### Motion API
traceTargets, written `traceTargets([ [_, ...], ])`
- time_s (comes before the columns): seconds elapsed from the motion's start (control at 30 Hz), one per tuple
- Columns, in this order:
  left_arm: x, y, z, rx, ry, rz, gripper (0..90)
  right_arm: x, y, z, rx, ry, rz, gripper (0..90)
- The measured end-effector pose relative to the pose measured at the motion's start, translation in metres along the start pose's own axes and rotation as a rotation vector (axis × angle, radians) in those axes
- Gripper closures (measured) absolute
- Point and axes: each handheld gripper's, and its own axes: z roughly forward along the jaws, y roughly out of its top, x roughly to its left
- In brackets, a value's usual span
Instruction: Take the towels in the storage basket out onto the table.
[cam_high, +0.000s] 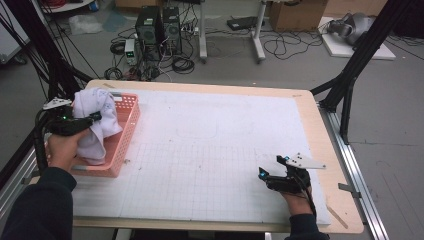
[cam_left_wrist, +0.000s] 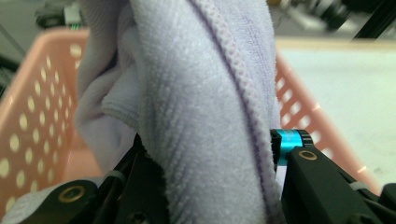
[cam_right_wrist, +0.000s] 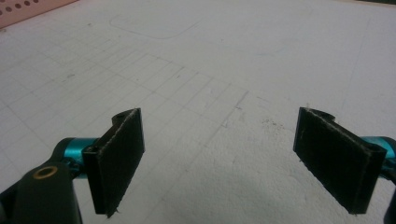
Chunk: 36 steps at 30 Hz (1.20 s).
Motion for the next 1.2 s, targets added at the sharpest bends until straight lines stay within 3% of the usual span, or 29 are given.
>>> traceTargets([
  [0.33,-0.013,0.02,-0.029,-0.193,-0.12,0.035,67.0,0.002,0.001,0.0,0.0,0.001,-0.002,15.1],
  [0.53,-0.035,0.035,-0.039,-0.246,-0.205,0.08,66.8,0.002,0.002,0.0,-0.006,0.003,-0.007,15.1],
  [0.87,-0.093,0.052,-0.033,-0.28,-0.372,0.154,66.6,0.003,0.003,-0.001,-0.007,0.003,0.0,15.1],
  [1.2,-0.157,0.045,-0.008,-0.248,-0.547,0.203,65.7,0.003,0.002,-0.002,-0.005,0.003,-0.003,15.1],
])
